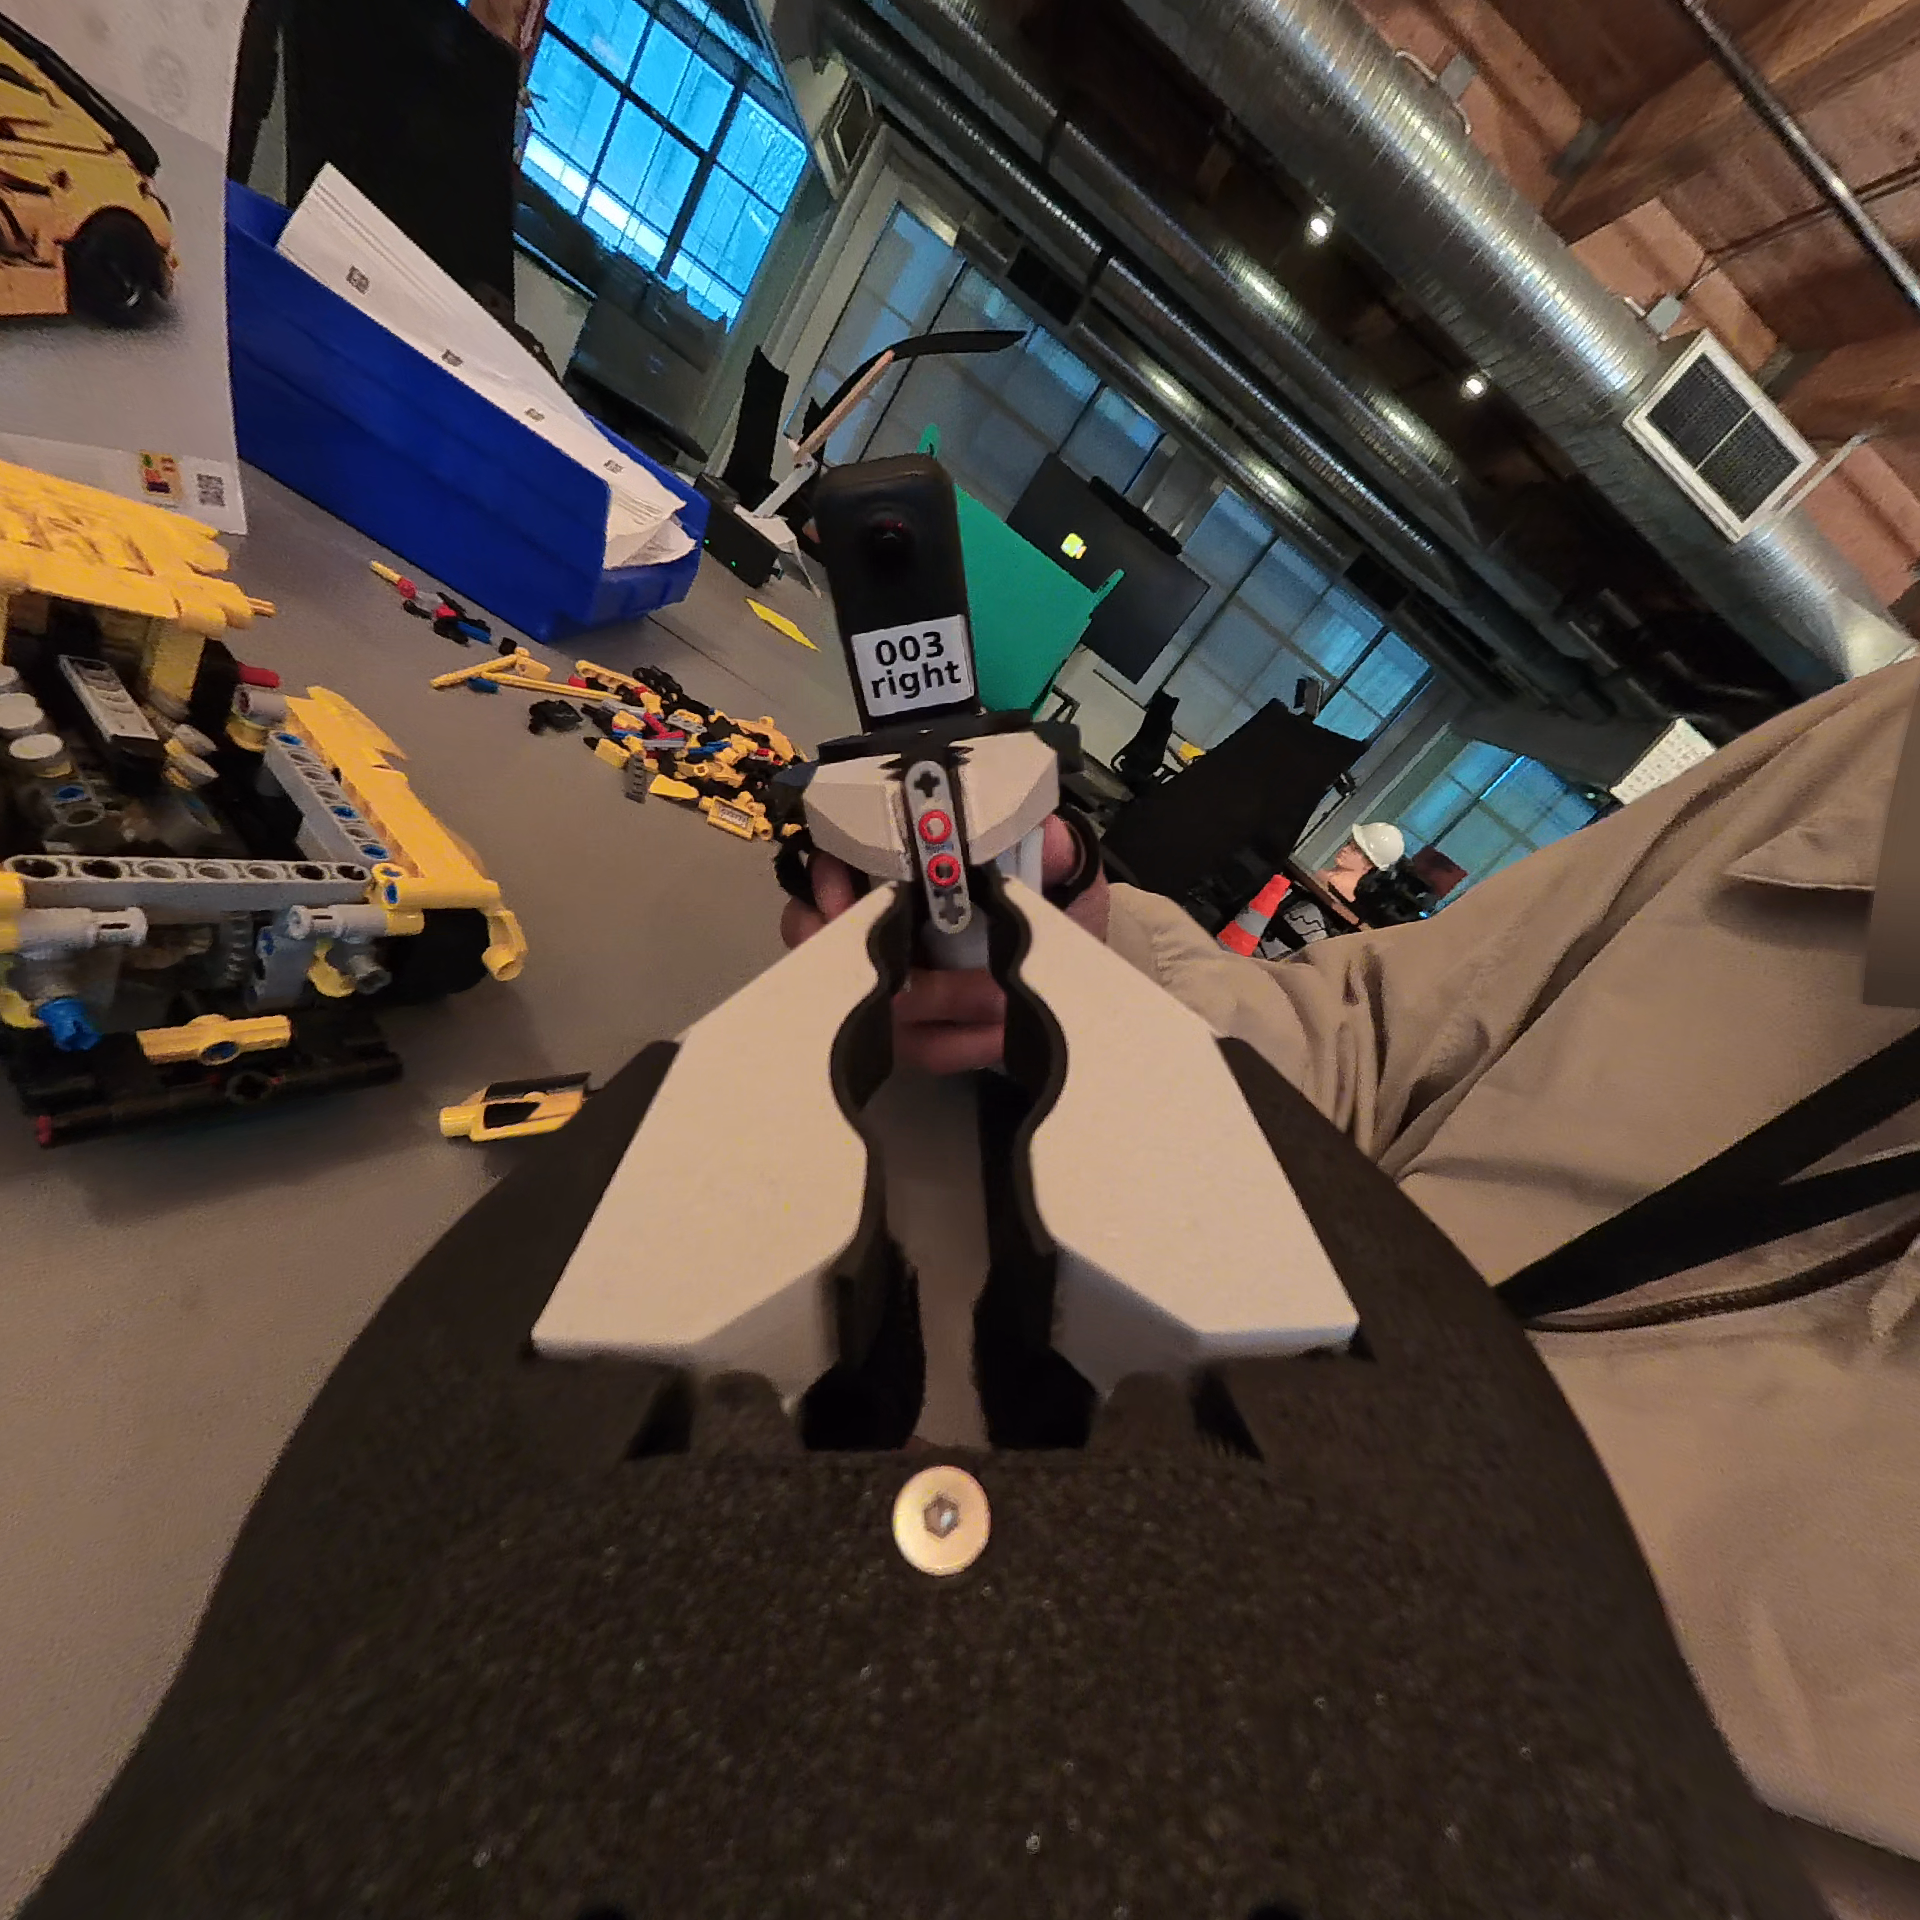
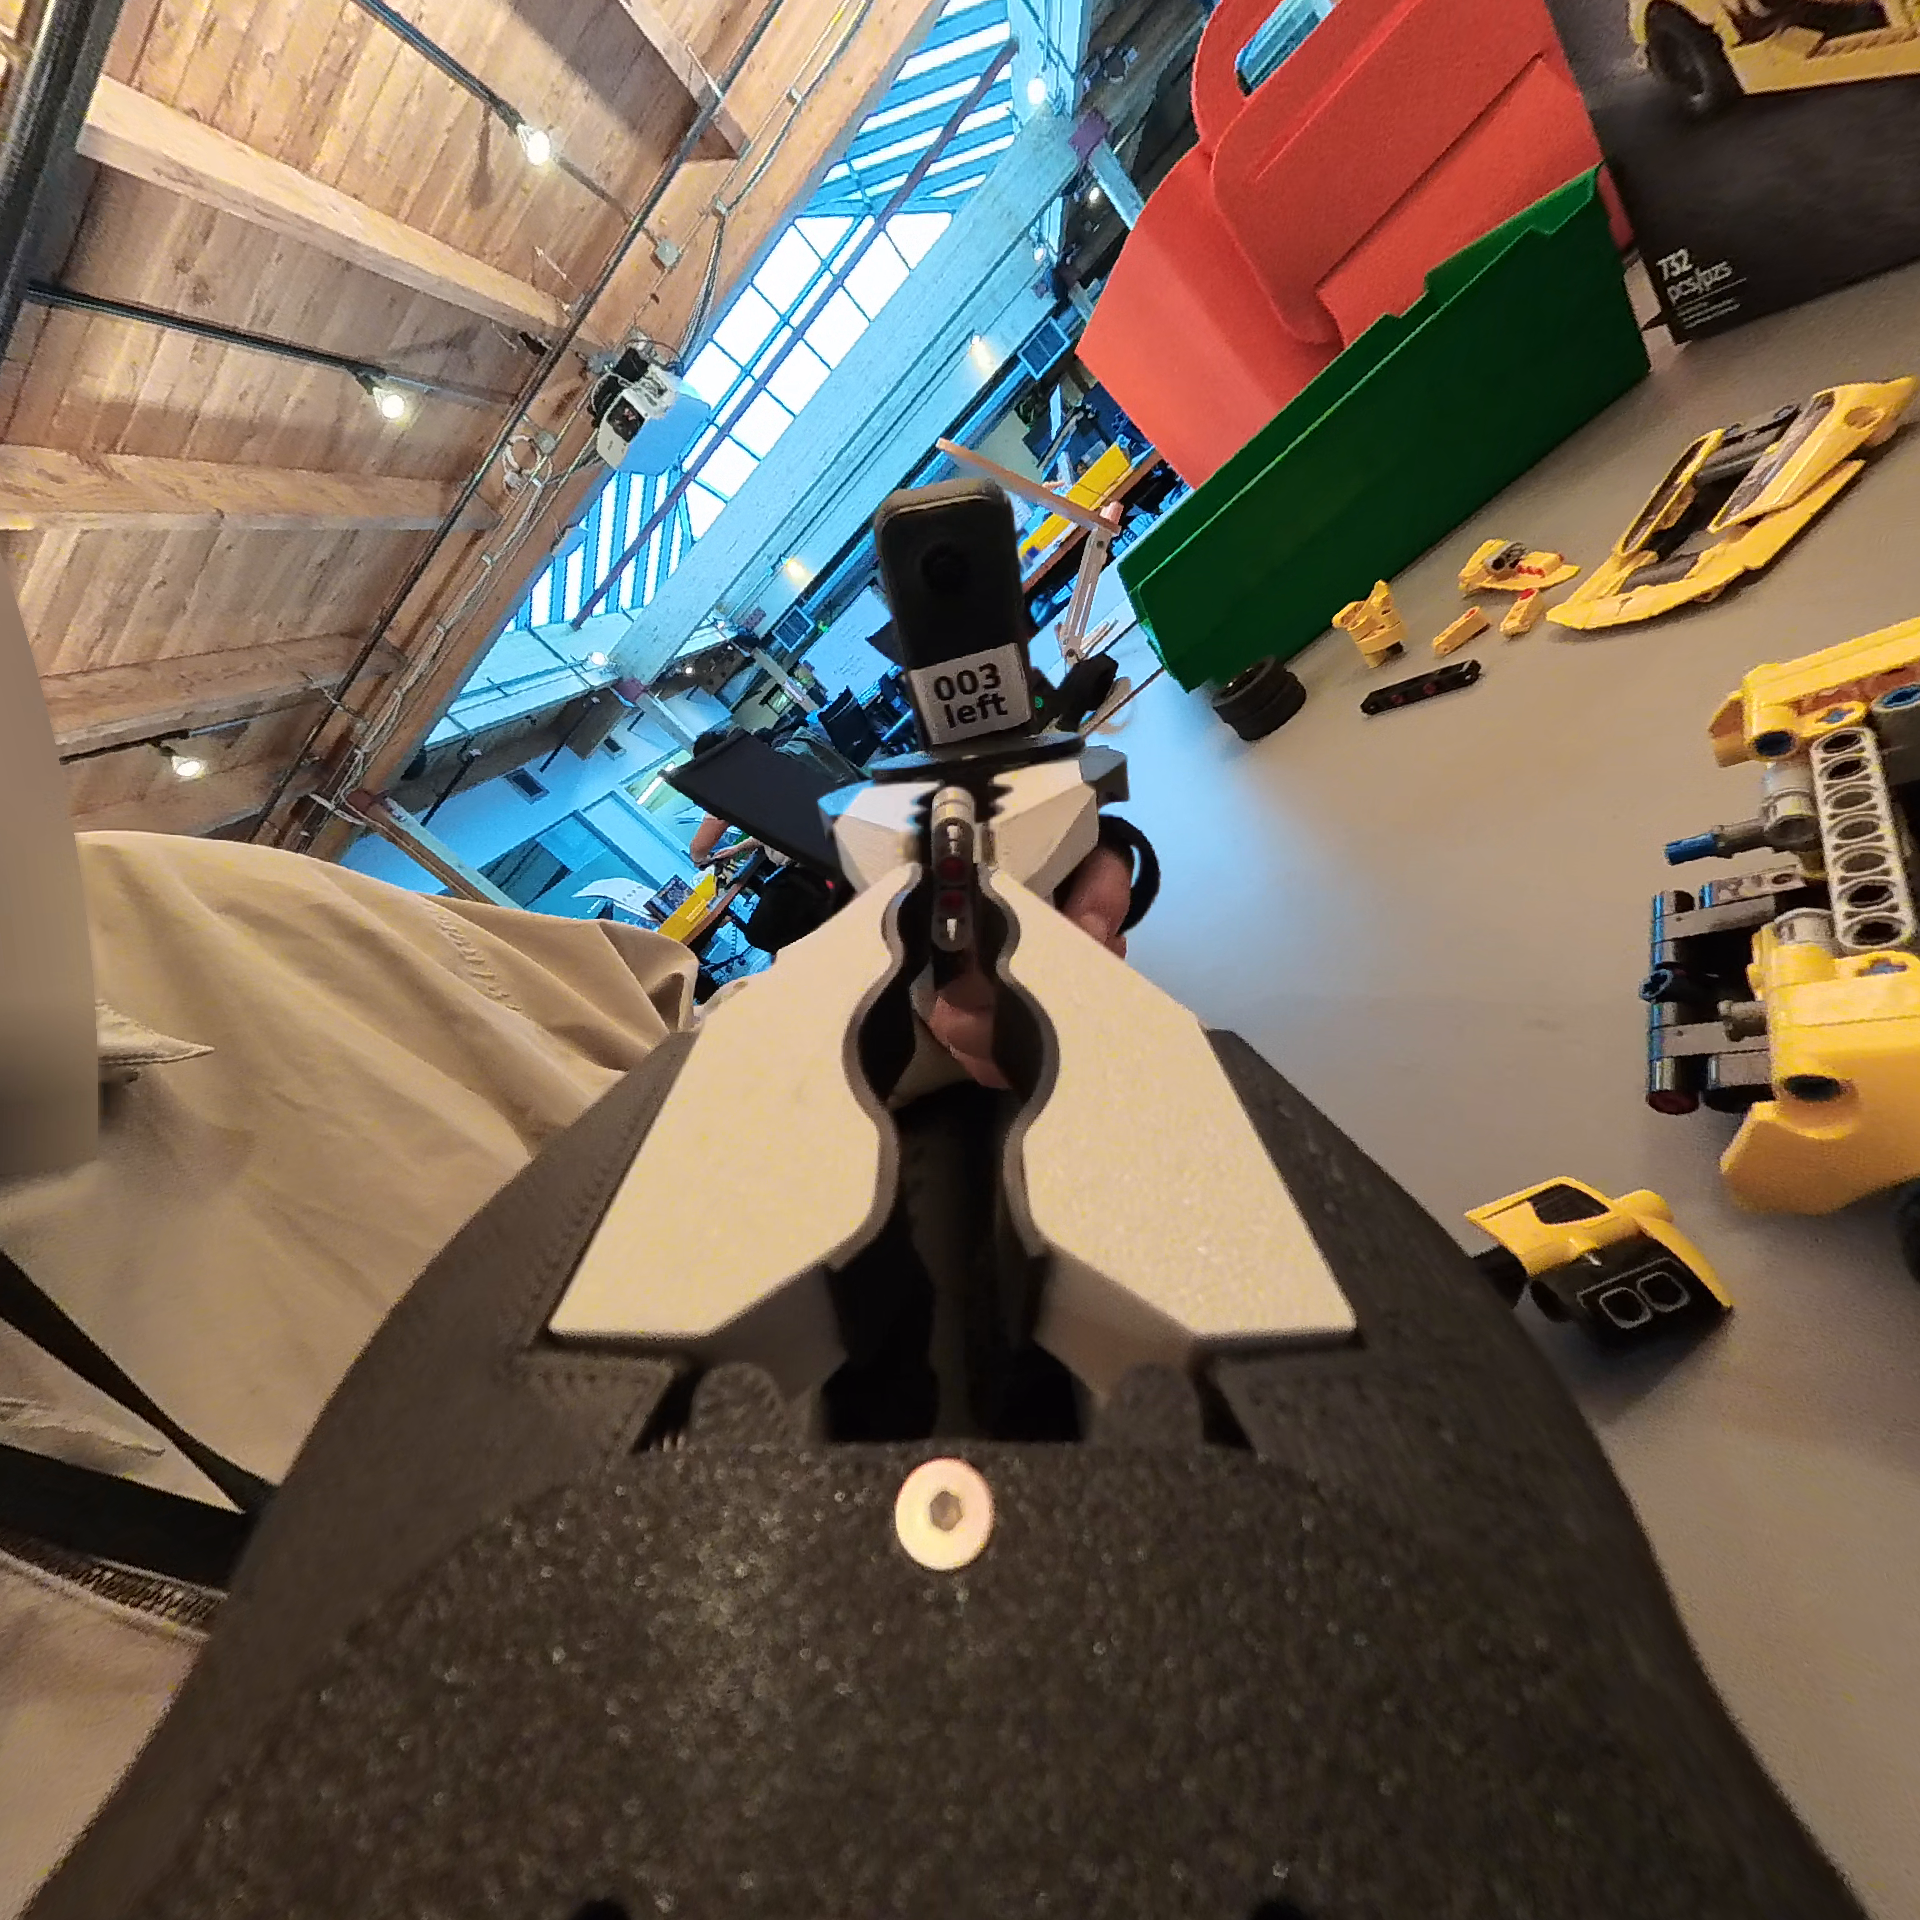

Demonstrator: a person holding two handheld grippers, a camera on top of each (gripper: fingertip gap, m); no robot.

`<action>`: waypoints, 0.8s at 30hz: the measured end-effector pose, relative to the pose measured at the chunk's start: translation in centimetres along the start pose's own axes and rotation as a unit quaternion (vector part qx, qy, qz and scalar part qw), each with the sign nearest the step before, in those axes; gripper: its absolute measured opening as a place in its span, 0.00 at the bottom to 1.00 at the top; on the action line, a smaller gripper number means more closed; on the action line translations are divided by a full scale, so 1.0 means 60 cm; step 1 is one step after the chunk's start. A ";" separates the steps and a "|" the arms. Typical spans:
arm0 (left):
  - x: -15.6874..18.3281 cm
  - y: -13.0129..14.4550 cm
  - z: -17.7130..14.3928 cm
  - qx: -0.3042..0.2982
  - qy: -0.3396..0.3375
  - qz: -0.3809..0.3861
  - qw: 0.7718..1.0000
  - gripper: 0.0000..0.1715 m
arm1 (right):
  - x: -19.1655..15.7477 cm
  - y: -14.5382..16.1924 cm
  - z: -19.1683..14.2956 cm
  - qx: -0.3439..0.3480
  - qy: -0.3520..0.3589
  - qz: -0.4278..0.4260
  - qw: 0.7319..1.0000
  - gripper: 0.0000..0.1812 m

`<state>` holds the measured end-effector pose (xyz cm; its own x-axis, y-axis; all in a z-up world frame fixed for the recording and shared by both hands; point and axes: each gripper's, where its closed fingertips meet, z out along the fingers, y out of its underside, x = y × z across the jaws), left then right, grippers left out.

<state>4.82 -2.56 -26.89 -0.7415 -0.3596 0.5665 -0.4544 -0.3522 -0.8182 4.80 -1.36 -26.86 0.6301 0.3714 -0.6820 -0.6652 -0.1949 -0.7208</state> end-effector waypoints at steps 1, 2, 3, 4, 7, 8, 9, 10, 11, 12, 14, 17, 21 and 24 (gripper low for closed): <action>-0.001 0.001 0.000 -0.001 -0.002 0.003 1.000 0.04 | 0.001 -0.001 0.000 0.001 0.001 -0.001 1.000 0.03; 0.000 0.002 0.000 -0.001 0.000 0.002 1.000 0.04 | 0.001 0.000 -0.001 -0.002 0.001 0.000 1.000 0.03; 0.000 0.002 0.001 -0.001 0.001 0.000 1.000 0.03 | 0.000 0.000 -0.001 -0.003 0.000 0.001 1.000 0.03; 0.001 0.002 0.001 -0.001 0.001 0.002 1.000 0.04 | 0.000 0.000 -0.001 -0.003 0.000 -0.001 1.000 0.03; -0.001 0.000 0.000 0.000 -0.002 0.002 1.000 0.04 | 0.000 0.001 -0.002 -0.006 0.002 -0.002 1.000 0.03; -0.001 0.000 0.000 0.000 -0.002 0.001 1.000 0.04 | 0.001 0.001 -0.002 -0.007 0.002 -0.001 1.000 0.03; -0.001 0.001 0.000 -0.001 -0.002 0.002 1.000 0.04 | 0.001 0.002 -0.003 -0.008 0.003 -0.002 1.000 0.03; -0.001 0.001 0.000 -0.002 -0.005 0.005 1.000 0.03 | 0.002 0.003 -0.003 -0.009 0.004 -0.002 1.000 0.03; -0.002 0.002 0.000 -0.004 -0.006 0.006 1.000 0.03 | 0.002 0.003 -0.003 -0.012 0.004 -0.002 1.000 0.03; -0.001 0.002 0.001 -0.004 -0.005 0.006 1.000 0.03 | 0.001 0.003 -0.004 -0.012 0.001 0.001 1.000 0.03; -0.001 0.002 0.001 -0.005 -0.006 0.007 1.000 0.03 | 0.001 0.004 -0.004 -0.013 0.002 0.000 1.000 0.03; -0.001 0.003 0.000 -0.008 -0.004 0.008 1.000 0.03 | 0.001 0.005 -0.004 -0.021 0.001 -0.004 1.000 0.03; 0.003 -0.014 -0.010 0.029 0.014 -0.010 0.999 0.03 | -0.001 0.006 0.002 -0.016 0.022 -0.045 0.999 0.07; 0.001 -0.016 -0.011 0.032 0.016 -0.016 0.999 0.03 | 0.000 0.010 0.005 -0.019 0.024 -0.044 0.999 0.04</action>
<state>4.89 -1.68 -26.10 -0.7428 -0.3189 0.5886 -0.4475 -0.4175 -0.7909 4.31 -1.23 -27.24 0.7047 0.3454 -0.6197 -0.5907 -0.1983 -0.7822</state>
